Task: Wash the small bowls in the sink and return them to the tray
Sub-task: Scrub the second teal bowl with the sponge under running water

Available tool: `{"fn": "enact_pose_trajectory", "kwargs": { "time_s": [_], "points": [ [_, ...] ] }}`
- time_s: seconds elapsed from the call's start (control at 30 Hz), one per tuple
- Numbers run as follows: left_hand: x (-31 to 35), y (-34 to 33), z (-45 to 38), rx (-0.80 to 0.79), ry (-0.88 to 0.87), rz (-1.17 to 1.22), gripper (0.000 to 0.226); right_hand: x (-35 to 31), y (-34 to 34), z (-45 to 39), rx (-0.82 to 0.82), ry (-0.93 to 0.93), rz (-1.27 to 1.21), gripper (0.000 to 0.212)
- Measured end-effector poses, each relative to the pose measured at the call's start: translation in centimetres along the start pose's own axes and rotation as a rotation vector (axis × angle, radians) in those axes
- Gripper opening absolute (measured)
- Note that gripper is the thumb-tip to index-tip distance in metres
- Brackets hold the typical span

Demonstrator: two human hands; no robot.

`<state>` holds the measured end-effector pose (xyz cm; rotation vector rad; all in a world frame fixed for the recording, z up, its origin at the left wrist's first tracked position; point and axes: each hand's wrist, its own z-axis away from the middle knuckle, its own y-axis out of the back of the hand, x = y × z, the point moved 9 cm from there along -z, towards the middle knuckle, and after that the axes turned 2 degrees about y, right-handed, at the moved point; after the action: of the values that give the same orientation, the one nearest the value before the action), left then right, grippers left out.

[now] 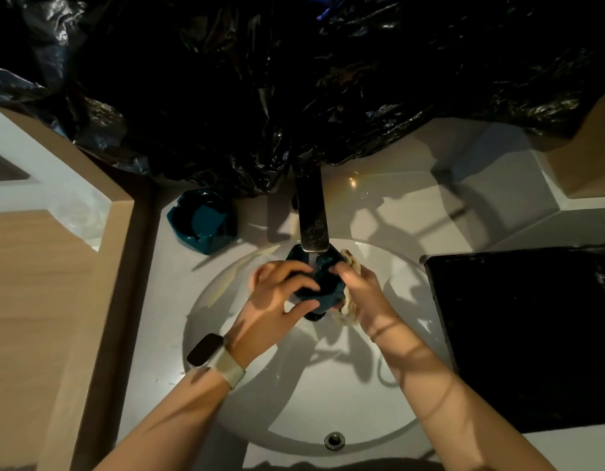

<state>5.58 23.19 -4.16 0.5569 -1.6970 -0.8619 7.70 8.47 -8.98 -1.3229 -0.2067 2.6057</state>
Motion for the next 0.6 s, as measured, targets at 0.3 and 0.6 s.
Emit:
{"fn": "enact_pose_trajectory", "kwargs": {
  "time_s": [0.3,0.6],
  "points": [
    [-2.4,-4.2,1.9,-0.223,0.774,1.267,0.071,0.5,0.1,1.2,-0.079,-0.055,0.059,0.023],
    [-2.7,-5.1,2.5,-0.055,0.831,1.26,0.052,-3.1,3.2,2.8,-0.059,0.2,0.687,0.04]
  ]
}}
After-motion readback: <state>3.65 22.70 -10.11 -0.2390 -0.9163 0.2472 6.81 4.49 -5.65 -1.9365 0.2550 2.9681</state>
